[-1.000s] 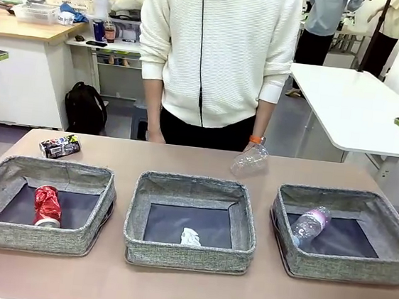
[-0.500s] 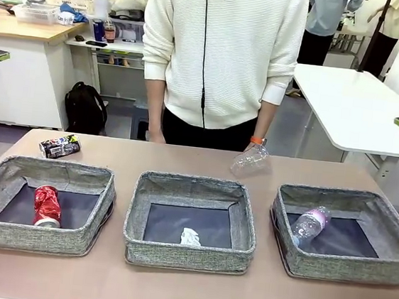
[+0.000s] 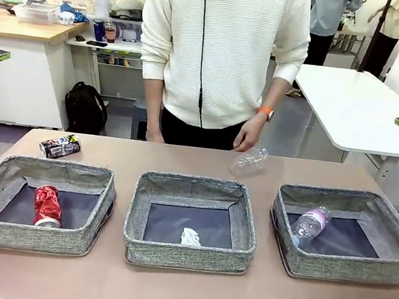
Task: Sort the waste into the appropriate baskets.
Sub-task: Pick up the waste item pointed out by the person.
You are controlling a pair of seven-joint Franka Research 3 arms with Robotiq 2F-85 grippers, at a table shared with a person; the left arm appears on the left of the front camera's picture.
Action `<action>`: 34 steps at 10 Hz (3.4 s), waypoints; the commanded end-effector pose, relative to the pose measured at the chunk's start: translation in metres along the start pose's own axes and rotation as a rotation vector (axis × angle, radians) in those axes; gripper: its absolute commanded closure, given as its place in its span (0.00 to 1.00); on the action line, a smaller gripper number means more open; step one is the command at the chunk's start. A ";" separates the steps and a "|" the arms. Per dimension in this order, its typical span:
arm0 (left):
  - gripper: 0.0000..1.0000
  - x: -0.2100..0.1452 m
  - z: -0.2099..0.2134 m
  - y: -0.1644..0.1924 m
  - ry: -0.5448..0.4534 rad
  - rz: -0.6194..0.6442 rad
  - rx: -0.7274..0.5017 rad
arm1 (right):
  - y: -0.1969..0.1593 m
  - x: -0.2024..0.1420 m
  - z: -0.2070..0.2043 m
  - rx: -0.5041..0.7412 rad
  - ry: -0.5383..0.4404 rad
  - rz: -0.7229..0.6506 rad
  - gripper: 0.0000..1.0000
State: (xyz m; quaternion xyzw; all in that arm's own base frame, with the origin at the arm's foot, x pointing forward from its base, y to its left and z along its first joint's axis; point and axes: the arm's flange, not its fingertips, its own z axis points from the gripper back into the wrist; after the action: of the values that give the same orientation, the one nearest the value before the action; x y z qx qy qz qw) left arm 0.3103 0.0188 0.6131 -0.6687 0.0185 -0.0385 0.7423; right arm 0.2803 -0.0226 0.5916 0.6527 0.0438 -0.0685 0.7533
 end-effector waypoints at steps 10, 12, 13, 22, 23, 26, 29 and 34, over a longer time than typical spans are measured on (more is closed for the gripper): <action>0.00 -0.003 -0.001 0.000 0.004 -0.017 -0.022 | 0.003 0.001 0.002 0.011 0.007 0.016 0.00; 0.00 -0.003 -0.001 0.000 0.004 -0.017 -0.022 | 0.000 0.000 0.000 0.000 0.000 0.000 0.00; 0.00 -0.003 -0.001 0.000 0.004 -0.017 -0.022 | 0.005 0.016 -0.022 -0.271 -0.103 0.216 0.00; 0.00 -0.003 -0.001 0.000 0.004 -0.017 -0.022 | 0.010 0.087 -0.137 -0.781 -0.168 0.810 0.00; 0.00 -0.003 -0.001 0.000 0.004 -0.017 -0.022 | 0.010 0.087 -0.137 -0.781 -0.168 0.810 0.00; 0.00 -0.003 -0.001 0.000 0.004 -0.017 -0.022 | 0.011 0.152 -0.177 -0.867 0.093 1.096 0.00; 0.00 -0.003 -0.001 0.000 0.004 -0.017 -0.022 | 0.002 0.212 -0.223 -1.213 0.650 1.447 0.00; 0.00 -0.003 -0.001 0.000 0.004 -0.017 -0.022 | -0.021 0.221 -0.242 -1.211 0.646 1.316 0.00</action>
State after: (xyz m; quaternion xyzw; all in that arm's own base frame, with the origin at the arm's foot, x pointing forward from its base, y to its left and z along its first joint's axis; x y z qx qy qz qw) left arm 0.3102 0.0187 0.6123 -0.6687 0.0187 -0.0379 0.7424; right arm 0.5023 0.2062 0.5027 -0.0108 -0.0949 0.6068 0.7891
